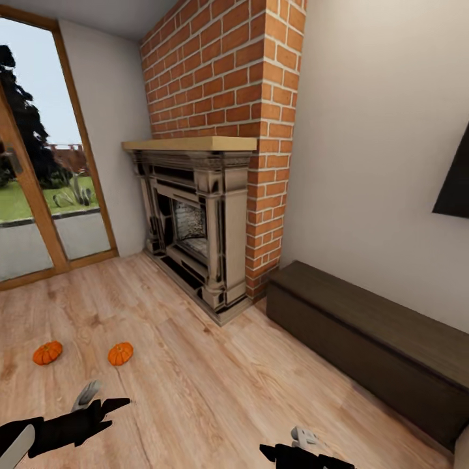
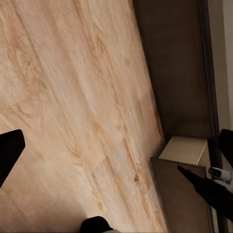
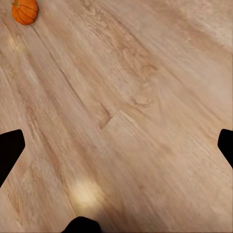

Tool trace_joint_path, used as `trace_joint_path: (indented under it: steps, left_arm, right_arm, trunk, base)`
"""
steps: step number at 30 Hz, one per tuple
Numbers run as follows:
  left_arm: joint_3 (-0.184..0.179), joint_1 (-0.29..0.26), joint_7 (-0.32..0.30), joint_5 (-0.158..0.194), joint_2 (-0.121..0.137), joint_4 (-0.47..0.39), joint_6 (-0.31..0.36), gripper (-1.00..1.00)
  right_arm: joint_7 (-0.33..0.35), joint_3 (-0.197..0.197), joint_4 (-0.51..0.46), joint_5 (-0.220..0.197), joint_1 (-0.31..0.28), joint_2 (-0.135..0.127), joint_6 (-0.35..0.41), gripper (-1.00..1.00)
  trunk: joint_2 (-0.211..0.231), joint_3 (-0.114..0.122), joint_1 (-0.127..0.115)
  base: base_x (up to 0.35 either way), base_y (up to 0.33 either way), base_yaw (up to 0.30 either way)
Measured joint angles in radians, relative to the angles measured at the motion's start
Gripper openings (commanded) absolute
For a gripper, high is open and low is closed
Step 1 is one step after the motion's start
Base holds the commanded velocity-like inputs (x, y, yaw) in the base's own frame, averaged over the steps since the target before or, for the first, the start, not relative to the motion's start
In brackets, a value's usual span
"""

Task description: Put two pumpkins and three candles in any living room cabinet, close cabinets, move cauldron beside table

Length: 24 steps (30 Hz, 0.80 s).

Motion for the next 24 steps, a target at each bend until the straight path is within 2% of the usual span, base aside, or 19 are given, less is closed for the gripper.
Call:
trace_joint_path:
  steps: [24]
  left_arm:
    - [0.001,0.0,0.001,-0.001,0.002,0.0,0.0,1.0]
  right_arm:
    - [-0.018,0.0,-0.001,0.001,0.0,0.003,-0.013,1.0]
  trunk:
    - [0.0,0.0,0.0]
  base:
    - [0.257,0.252,0.274]
